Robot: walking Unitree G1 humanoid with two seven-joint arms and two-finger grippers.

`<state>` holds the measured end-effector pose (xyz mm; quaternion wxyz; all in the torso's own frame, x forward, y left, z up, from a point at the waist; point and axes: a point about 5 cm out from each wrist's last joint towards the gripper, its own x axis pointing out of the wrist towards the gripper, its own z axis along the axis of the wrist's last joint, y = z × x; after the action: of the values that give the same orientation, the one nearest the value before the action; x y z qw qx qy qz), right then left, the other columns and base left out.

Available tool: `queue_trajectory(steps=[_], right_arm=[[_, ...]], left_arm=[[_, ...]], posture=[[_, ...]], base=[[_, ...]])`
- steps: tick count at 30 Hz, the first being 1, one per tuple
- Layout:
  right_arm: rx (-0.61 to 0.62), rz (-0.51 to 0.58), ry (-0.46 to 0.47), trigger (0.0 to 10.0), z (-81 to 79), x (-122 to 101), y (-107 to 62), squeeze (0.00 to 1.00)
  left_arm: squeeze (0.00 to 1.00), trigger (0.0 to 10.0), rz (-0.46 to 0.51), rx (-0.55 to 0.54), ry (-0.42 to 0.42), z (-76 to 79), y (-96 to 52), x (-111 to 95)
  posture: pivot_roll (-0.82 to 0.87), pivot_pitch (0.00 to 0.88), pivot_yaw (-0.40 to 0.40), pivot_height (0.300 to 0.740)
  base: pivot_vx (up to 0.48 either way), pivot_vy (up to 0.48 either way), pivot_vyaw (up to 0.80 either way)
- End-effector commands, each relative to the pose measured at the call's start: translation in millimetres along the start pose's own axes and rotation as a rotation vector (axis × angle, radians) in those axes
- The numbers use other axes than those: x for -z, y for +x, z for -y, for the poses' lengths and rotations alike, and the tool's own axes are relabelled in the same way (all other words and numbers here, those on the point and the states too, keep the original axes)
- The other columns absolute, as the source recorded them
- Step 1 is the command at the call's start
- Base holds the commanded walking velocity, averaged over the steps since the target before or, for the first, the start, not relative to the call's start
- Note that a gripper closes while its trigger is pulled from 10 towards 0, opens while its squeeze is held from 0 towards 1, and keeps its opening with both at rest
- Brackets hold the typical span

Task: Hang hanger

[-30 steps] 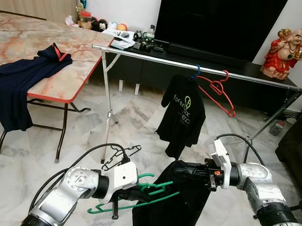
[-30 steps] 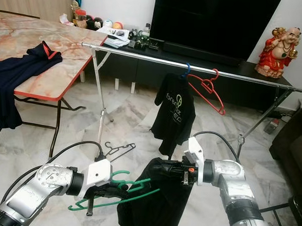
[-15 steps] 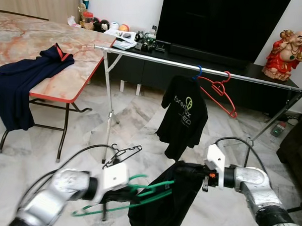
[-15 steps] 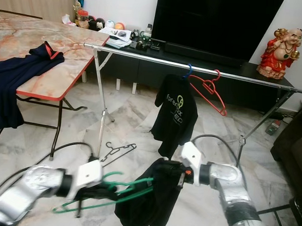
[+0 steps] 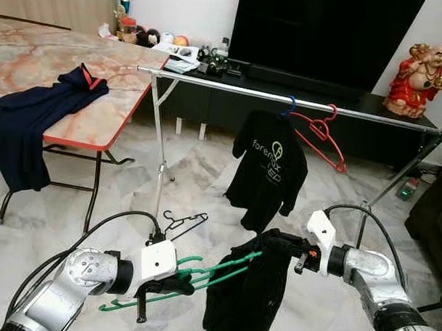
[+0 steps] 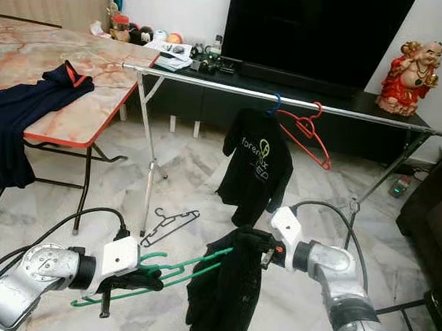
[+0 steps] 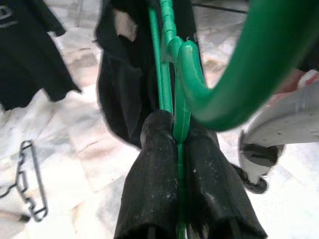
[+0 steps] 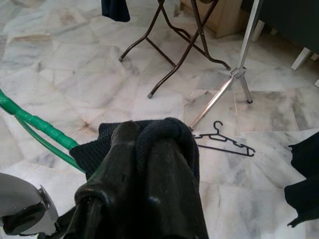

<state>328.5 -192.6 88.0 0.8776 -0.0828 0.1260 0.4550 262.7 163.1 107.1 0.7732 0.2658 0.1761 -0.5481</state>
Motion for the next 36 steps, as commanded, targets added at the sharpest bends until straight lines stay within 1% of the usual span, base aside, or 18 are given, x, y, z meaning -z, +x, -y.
queue_trajectory(steps=[1,3,4,5,6,7,8,9,10,11,13,14,15,19,25,27,31,36], right_arm=[[0.232,0.083,0.006,0.0,29.2,-13,-29.3,0.0],[0.242,0.084,0.009,0.0,29.1,-12,-28.1,0.0],[0.249,0.078,0.008,0.0,28.4,-11,-27.0,0.0],[0.252,0.076,0.008,0.0,28.1,-10,-26.7,0.0],[0.254,0.075,0.009,0.0,27.9,-10,-26.5,0.0],[0.255,0.074,0.009,0.0,27.7,-9,-26.2,0.0],[0.255,0.074,0.009,0.0,27.7,-9,-26.2,0.0],[0.247,0.077,0.012,0.0,26.5,-9,-25.1,0.0],[0.202,0.079,0.017,0.0,22.7,-8,-22.7,0.0],[0.202,0.079,0.017,0.0,22.7,-8,-22.7,0.0],[0.075,0.079,0.018,0.0,12.7,-7,-16.1,0.0],[0.075,0.079,0.018,0.0,12.7,-7,-16.1,0.0],[-0.025,0.048,0.004,0.0,5.2,-5,-13.2,0.0],[-0.197,-0.05,-0.066,0.0,-8.7,2,-9.3,0.0],[-0.278,-0.134,-0.197,0.0,-12.6,-2,-3.0,0.0],[-0.291,-0.125,-0.21,0.0,-12.9,-5,-1.4,0.0],[-0.36,-0.022,-0.216,0.0,-14.1,-29,6.2,0.0],[-0.41,0.054,-0.238,0.0,-15.5,-48,9.8,0.0]], left_arm=[[0.0,3.3,-0.209,-0.062,-0.091,-2.0,-10.9,39],[0.0,2.9,-0.21,-0.125,-0.108,-7.3,-7.3,40],[0.0,1.8,-0.211,-0.183,-0.129,-12.5,-4.2,40],[0.0,1.5,-0.218,-0.211,-0.13,-15.1,-3.1,41],[0.0,1.5,-0.223,-0.227,-0.129,-16.6,-2.5,41],[0.0,2.5,-0.236,-0.246,-0.127,-18.6,-2.1,42],[0.0,2.5,-0.236,-0.246,-0.127,-18.6,-2.1,42],[0.0,10.0,-0.24,-0.267,-0.114,-20.9,-1.1,42],[0.0,10.0,-0.194,-0.241,-0.114,-19.0,1.6,38],[0.0,10.0,-0.194,-0.241,-0.114,-19.0,1.6,38],[0.0,10.0,-0.129,-0.156,-0.087,-11.0,5.8,29],[0.0,10.0,-0.129,-0.156,-0.087,-11.0,5.8,29],[0.0,10.0,-0.126,-0.118,-0.08,-7.1,7.0,28],[0.0,10.0,-0.127,-0.046,-0.076,0.4,7.5,28],[0.0,10.0,-0.094,0.021,-0.085,8.1,9.5,23],[0.0,10.0,-0.097,0.033,-0.08,9.4,9.7,23],[0.0,10.0,-0.135,0.042,-0.069,10.2,10.0,26],[0.0,10.0,-0.229,0.022,-0.029,7.3,9.1,36]], posture=[[0.09,0.0,-0.15,0.74],[0.09,0.0,-0.152,0.74],[0.09,0.0,-0.152,0.74],[0.09,0.0,-0.152,0.74],[0.09,0.0,-0.152,0.74],[0.09,0.0,-0.153,0.74],[0.09,0.0,-0.153,0.74],[0.09,0.0,-0.153,0.74],[0.08,0.0,-0.153,0.74],[0.08,0.0,-0.153,0.74],[0.08,0.0,-0.152,0.74],[0.08,0.0,-0.152,0.74],[0.09,0.0,-0.152,0.74],[0.09,0.0,-0.152,0.74],[0.09,0.0,-0.155,0.74],[0.09,0.0,-0.154,0.74],[0.09,0.0,-0.155,0.74],[0.08,0.0,-0.154,0.74]], base=[[0.0,0.0,0.0],[0.0,0.0,0.0],[0.0,0.0,0.0],[0.0,0.0,0.0],[0.0,0.0,0.0],[0.0,0.0,0.0],[0.0,0.0,0.0],[0.0,0.0,0.0],[0.0,0.0,0.0],[0.0,0.0,0.0],[0.0,0.0,0.0],[0.0,0.0,0.0],[0.0,0.0,0.0],[0.0,0.0,0.0],[0.0,0.0,0.0],[0.0,0.0,0.0],[0.0,0.0,0.0],[0.0,0.0,0.0]])
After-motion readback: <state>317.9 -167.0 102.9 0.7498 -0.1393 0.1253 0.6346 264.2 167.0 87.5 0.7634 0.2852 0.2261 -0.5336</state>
